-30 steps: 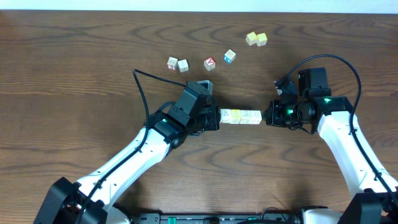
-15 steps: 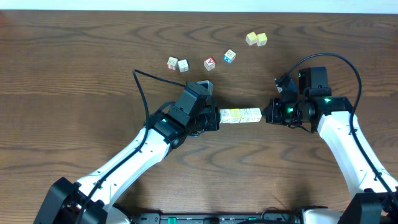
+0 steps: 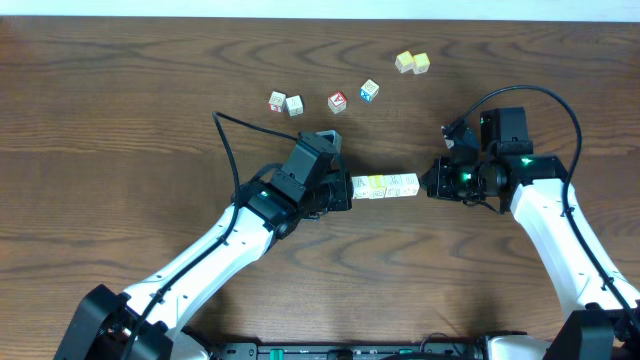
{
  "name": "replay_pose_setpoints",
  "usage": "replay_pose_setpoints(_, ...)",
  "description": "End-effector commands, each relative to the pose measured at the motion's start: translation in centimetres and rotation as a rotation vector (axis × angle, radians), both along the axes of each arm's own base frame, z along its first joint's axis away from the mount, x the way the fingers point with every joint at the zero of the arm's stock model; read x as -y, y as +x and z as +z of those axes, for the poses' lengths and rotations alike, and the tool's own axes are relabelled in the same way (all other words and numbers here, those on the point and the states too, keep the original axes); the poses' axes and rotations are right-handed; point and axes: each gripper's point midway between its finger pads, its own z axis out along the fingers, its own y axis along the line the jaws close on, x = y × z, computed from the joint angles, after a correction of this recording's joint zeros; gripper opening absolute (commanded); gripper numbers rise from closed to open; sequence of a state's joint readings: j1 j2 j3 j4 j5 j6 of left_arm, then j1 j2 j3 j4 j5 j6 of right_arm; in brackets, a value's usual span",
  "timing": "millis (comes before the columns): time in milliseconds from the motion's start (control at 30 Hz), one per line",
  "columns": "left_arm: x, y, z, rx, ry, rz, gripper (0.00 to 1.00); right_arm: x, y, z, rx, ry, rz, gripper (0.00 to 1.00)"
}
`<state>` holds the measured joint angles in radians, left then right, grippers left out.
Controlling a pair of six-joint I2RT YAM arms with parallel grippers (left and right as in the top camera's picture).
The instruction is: Lift 4 blocks
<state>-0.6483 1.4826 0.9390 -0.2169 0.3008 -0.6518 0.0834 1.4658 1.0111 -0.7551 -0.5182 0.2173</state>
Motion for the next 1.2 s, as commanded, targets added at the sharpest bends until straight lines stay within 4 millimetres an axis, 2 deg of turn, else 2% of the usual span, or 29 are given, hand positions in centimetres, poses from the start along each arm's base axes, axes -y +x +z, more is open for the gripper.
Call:
replay_pose_setpoints(0, 3.1, -1.69, 2.23, -0.007, -0.115, -0.119, 0.07, -5.04, -1.84, 3.59, -0.02, 0.286, 0.134, 0.01)
replay_pose_setpoints(1167, 3.02, -1.32, 2.01, -0.01, -0.111, -0.092, 0.07, -5.02, -2.12, 3.48, -0.05, 0.29, 0.116, 0.01)
